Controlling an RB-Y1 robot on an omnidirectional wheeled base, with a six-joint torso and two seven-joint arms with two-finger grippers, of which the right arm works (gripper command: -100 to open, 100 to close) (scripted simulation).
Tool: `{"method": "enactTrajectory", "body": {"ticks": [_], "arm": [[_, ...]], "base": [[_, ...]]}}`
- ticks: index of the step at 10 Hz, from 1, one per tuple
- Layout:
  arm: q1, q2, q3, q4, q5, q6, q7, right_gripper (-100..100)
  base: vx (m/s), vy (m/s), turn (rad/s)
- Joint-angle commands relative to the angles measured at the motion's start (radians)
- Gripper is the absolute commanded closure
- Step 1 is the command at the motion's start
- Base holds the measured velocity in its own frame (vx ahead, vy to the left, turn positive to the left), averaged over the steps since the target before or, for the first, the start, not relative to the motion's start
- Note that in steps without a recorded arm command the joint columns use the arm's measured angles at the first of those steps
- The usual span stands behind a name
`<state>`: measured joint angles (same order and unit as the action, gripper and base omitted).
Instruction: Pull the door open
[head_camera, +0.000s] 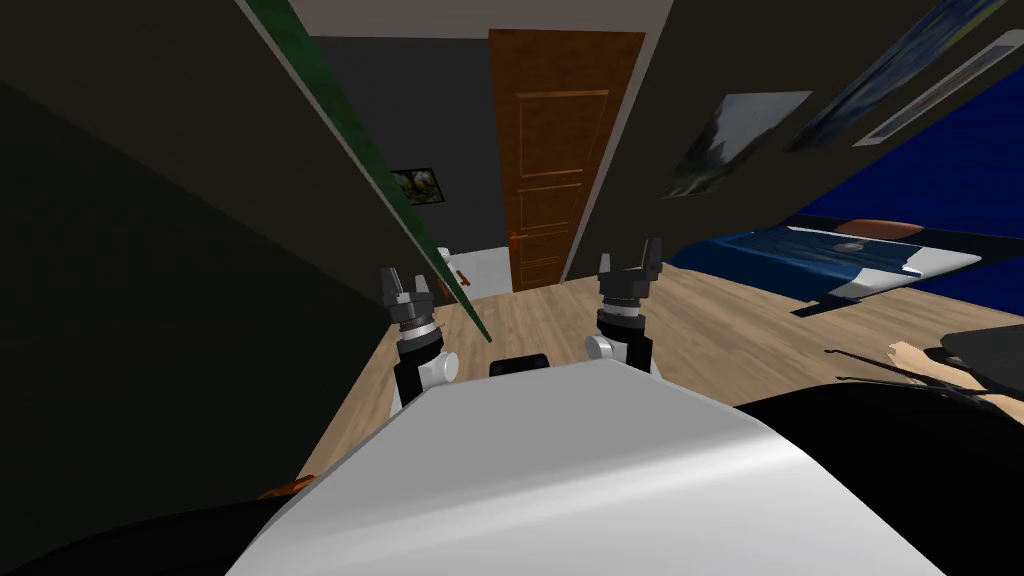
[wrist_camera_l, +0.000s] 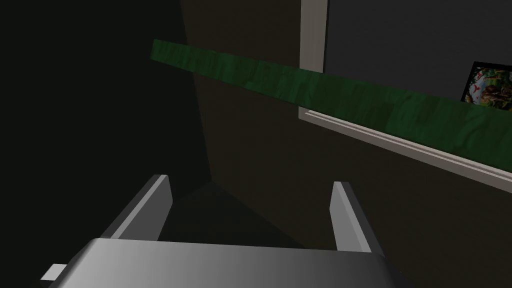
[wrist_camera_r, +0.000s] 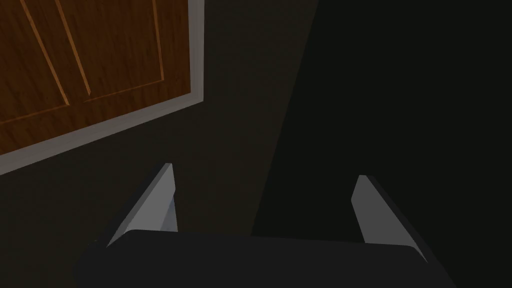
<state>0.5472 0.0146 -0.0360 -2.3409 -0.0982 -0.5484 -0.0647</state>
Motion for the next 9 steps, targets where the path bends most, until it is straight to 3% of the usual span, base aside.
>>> {"method": "enactTrajectory", "body": {"ticks": [1, 9], "arm": [[-0.021, -0.008, -0.005, 0.035, -0.01, 0.0, 0.011, -100], [-0.133, -0.044, -0.031, 0.223, -0.067, 0.003, 0.072, -100]], "base": [[0.029, 0.007, 0.076], [0.081, -0.027, 0.077]]}}
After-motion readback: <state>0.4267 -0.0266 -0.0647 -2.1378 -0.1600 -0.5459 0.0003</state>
